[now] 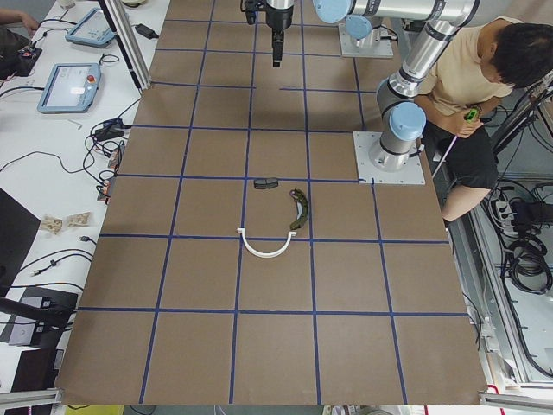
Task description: Place bearing gear from tray to pile
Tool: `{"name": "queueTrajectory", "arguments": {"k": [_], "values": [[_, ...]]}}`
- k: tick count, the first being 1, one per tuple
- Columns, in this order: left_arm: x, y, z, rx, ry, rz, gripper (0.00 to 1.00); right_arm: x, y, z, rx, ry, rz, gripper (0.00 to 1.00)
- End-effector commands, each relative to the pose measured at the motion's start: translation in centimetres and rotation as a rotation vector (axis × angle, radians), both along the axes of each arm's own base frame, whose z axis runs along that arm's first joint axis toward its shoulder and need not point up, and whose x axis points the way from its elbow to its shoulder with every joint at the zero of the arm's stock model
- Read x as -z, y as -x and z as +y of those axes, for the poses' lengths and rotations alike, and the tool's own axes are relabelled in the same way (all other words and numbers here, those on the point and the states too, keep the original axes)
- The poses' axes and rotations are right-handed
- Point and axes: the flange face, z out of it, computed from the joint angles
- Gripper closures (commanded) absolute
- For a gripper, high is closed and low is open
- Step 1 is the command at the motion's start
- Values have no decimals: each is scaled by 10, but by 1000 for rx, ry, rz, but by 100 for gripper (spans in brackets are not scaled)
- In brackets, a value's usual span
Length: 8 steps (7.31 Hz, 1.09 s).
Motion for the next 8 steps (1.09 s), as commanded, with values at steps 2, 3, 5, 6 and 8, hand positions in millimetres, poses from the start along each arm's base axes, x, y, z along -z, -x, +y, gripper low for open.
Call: {"name": "queueTrajectory", "arguments": {"k": [2, 3, 5, 6, 8], "values": [[0, 0, 0, 0, -1, 0, 0, 98, 175, -3, -449, -20, 0, 0], [0, 0, 0, 0, -1, 0, 0, 130, 212, -2, -519, -9, 17, 0], [0, 0, 0, 0, 0, 0, 0, 188, 244, -9, -833, -41, -9, 3], [0, 0, 0, 0, 0, 0, 0, 197, 244, -9, -1000, -59, -45, 3], [0, 0, 0, 0, 0, 0, 0, 218, 234, -3, -1286, -57, -111, 3]]}}
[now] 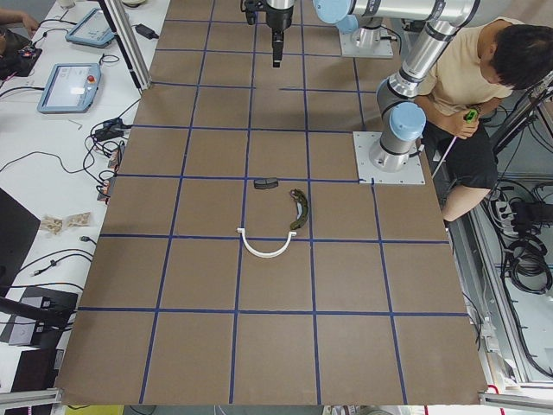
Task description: Place bearing gear from tray to pile
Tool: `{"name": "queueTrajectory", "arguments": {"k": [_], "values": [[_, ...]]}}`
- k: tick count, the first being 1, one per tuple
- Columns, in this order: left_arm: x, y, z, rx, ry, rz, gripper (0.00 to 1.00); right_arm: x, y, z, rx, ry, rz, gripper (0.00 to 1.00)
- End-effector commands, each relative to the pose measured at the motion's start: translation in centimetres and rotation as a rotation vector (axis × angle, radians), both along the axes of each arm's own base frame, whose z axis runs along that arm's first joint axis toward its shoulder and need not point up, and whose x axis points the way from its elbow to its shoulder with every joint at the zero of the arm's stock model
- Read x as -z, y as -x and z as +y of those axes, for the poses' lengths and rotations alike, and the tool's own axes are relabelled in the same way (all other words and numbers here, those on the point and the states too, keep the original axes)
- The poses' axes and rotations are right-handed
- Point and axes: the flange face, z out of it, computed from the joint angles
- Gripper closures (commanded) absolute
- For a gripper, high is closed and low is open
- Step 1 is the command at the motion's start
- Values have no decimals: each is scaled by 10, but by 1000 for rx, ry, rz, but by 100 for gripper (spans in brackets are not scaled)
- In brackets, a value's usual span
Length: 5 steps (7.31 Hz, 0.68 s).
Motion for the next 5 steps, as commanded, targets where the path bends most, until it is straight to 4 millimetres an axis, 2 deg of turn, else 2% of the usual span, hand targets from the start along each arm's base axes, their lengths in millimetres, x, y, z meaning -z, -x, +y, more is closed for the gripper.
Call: {"name": "queueTrajectory", "arguments": {"k": [1, 2, 4, 5], "values": [[0, 0, 0, 0, 0, 0, 0, 35, -8, 17, -263, -4, -78, 3], [0, 0, 0, 0, 0, 0, 0, 51, -13, 29, -362, 19, -59, 5], [0, 0, 0, 0, 0, 0, 0, 69, -9, 50, -356, 58, -43, 5], [0, 0, 0, 0, 0, 0, 0, 69, -7, 50, -355, 65, -33, 6]]}}
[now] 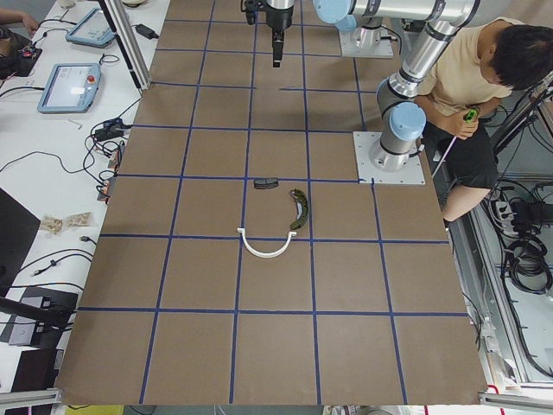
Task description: Place bearing gear from tray to pile
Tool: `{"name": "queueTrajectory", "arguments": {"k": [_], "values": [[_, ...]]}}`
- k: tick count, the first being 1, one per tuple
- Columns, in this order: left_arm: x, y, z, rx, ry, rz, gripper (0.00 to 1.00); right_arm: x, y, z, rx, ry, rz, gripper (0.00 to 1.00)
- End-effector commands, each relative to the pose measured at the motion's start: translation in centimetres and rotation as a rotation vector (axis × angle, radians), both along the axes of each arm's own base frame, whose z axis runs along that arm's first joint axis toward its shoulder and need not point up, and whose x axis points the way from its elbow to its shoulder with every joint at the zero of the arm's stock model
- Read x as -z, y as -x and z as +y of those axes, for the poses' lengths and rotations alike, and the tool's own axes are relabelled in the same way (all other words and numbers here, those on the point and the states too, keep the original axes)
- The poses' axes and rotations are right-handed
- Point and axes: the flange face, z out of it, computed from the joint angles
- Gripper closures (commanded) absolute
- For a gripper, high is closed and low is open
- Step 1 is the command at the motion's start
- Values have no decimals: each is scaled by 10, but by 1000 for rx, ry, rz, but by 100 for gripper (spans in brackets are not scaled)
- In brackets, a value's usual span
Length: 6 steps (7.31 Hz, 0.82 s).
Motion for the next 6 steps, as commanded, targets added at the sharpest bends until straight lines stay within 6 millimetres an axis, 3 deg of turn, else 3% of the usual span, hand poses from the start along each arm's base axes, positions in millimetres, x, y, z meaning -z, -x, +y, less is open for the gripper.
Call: {"name": "queueTrajectory", "arguments": {"k": [1, 3, 6], "values": [[0, 0, 0, 0, 0, 0, 0, 6, 4, 6, 1, 21, 9, 7], [0, 0, 0, 0, 0, 0, 0, 11, 13, 17, 26, 17, -1, 14], [0, 0, 0, 0, 0, 0, 0, 19, 15, 18, 30, 9, -14, 15]]}}
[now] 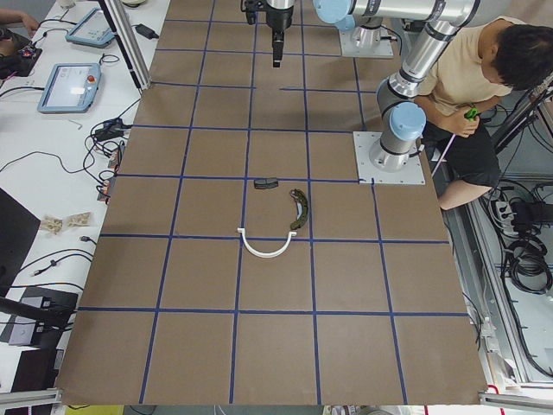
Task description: Place bearing gear from tray to pile
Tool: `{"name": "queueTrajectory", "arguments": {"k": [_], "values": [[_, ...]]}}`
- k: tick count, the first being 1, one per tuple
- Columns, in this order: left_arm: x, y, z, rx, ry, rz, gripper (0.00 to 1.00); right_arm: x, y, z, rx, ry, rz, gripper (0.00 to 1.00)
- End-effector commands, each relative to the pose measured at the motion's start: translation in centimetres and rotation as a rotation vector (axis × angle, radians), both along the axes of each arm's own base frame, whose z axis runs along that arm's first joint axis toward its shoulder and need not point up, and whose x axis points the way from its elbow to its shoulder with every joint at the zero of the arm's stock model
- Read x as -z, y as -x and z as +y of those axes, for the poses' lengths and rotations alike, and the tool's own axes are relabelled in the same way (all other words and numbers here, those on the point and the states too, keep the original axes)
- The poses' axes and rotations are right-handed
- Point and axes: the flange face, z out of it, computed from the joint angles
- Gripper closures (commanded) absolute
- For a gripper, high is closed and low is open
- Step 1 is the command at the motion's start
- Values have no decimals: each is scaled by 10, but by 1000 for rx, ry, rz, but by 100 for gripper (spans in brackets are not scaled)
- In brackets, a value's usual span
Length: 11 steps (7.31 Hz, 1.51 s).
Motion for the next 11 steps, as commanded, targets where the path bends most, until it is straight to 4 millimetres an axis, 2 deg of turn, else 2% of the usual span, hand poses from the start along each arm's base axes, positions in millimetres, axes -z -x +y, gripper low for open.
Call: {"name": "queueTrajectory", "arguments": {"k": [1, 3, 6, 7, 8, 9, 10, 11], "values": [[1, 0, -1, 0, -2, 0, 0, 5, 1, 2, 5, -6, -10, 19], [0, 0, 0, 0, 0, 0, 0, 6, 2, 1, 3, -3, -6, 41], [1, 0, -1, 0, -2, 0, 0, 6, 2, 1, 5, -4, -4, 88], [1, 0, -1, 0, -2, 0, 0, 3, 2, 3, 19, -11, 3, 97], [0, 0, 0, 0, 0, 0, 0, -4, 1, 4, 38, -10, 8, 98], [1, 0, -1, 0, -2, 0, 0, -20, -6, 5, 106, -5, 7, 100], [0, 0, 0, 0, 0, 0, 0, -45, -21, 8, 177, -6, -19, 100], [0, 0, 0, 0, 0, 0, 0, -61, -52, -1, 261, -11, -45, 99]]}}
